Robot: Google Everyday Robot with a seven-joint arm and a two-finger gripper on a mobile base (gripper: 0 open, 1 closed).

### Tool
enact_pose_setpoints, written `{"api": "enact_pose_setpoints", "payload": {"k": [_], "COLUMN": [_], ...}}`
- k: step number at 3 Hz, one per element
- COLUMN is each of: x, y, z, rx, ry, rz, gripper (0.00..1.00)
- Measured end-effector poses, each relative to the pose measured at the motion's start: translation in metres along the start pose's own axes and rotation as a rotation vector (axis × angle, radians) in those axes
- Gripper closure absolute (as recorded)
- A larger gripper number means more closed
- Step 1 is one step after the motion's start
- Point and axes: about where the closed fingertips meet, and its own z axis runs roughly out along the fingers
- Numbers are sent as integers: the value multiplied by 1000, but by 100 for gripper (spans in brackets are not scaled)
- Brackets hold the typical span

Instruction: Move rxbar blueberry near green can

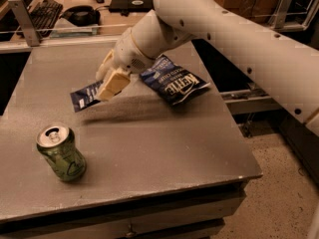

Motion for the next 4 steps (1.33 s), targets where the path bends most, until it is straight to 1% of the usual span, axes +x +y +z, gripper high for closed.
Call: {"api": "enact_pose_setpoints", "payload": {"k": [1, 2, 3, 4], "x": [6, 4, 1, -2], "y": [29, 54, 71, 83], "z": [1, 5, 10, 14], "rx": [-42, -72, -100, -120], "ry": [-7, -25, -39, -41], "rz": [-22, -36, -50, -54], "gripper": [100, 100, 100, 85]}}
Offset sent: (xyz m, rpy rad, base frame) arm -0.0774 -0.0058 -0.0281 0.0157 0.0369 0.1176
